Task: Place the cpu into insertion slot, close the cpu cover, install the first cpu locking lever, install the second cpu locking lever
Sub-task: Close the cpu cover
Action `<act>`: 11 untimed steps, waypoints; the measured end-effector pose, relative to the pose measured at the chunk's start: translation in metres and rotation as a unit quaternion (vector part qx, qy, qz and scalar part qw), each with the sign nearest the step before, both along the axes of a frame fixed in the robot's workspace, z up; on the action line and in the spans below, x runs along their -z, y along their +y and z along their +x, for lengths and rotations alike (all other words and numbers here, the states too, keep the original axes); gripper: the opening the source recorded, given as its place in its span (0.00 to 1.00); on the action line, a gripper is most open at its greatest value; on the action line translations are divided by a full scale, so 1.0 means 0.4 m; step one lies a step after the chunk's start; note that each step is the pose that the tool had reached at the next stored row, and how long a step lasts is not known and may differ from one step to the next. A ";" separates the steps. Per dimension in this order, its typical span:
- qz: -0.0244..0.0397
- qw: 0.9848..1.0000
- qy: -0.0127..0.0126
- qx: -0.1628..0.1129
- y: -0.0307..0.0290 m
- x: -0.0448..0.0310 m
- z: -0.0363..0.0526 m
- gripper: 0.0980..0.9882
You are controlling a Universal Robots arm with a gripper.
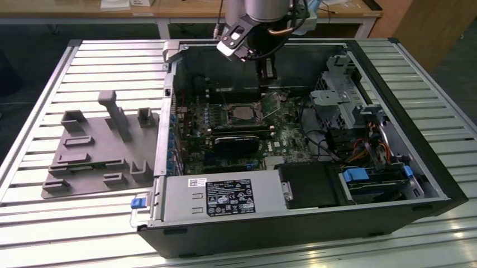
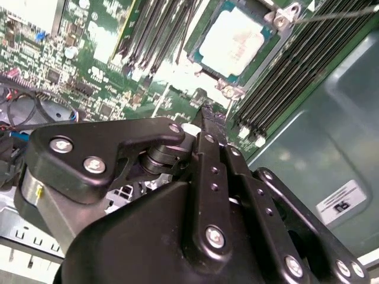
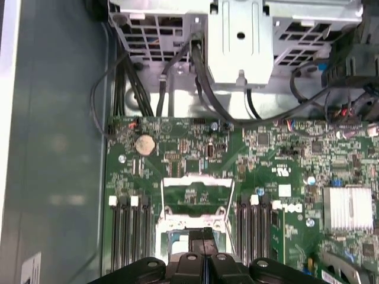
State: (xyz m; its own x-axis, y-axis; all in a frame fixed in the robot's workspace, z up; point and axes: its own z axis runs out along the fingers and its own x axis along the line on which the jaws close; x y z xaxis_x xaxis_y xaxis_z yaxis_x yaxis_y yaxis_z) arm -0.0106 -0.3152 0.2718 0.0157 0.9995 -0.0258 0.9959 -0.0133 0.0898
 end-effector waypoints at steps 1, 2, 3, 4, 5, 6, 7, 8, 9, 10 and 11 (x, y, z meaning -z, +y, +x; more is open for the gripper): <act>0.000 1.000 0.000 0.000 0.000 0.000 0.005 0.00; 0.000 1.000 0.000 0.000 0.000 0.000 0.010 0.00; 0.000 1.000 0.000 0.000 0.000 0.000 0.014 0.00; 0.000 1.000 0.000 0.000 0.000 0.001 0.018 0.00; 0.000 1.000 0.000 0.001 0.000 0.001 0.022 0.00; 0.000 1.000 0.000 0.001 0.000 0.001 0.025 0.00; 0.000 1.000 0.000 0.001 0.000 0.001 0.029 0.00; 0.000 1.000 0.000 0.001 0.000 0.001 0.032 0.00; 0.000 1.000 0.000 0.001 0.000 0.001 0.035 0.00; 0.000 1.000 0.000 0.001 0.000 0.001 0.039 0.00; 0.000 1.000 0.000 0.001 0.000 0.001 0.043 0.00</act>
State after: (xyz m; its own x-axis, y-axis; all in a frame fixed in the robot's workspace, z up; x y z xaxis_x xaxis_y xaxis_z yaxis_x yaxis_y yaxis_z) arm 0.0066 -0.3152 0.2712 0.0186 0.9995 -0.0259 0.9958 -0.0162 0.0898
